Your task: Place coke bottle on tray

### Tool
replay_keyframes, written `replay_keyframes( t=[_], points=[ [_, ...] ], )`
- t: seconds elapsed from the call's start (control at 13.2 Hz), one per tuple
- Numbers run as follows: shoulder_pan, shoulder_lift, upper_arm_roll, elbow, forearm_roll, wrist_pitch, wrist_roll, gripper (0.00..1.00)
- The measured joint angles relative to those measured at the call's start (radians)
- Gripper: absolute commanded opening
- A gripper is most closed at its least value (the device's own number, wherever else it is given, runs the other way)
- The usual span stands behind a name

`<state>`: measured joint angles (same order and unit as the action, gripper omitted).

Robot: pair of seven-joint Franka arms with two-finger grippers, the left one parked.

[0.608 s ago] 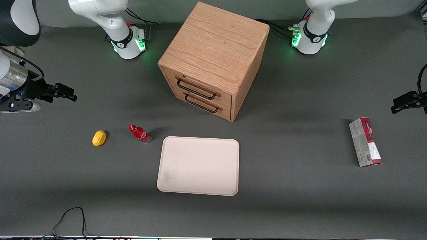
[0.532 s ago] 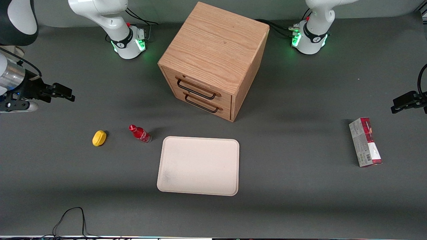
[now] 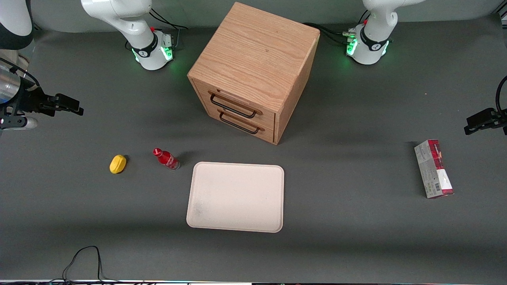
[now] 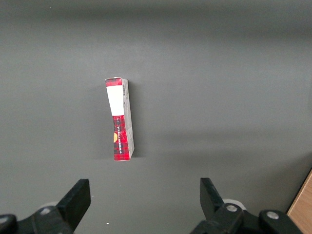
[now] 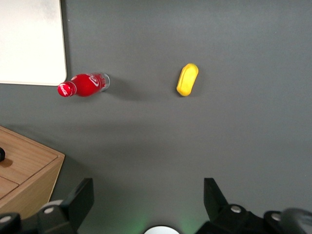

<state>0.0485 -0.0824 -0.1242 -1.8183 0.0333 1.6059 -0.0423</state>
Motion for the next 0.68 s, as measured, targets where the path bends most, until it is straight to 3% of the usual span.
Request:
replay_keyframes(
  t=[0.46, 0.68],
  points=[
    [0.004, 0.004, 0.001, 0.012, 0.001, -0.011, 0.001, 1.0],
    [0.057, 0.012, 0.007, 0.056, 0.005, -0.031, 0.069, 1.0]
  ],
)
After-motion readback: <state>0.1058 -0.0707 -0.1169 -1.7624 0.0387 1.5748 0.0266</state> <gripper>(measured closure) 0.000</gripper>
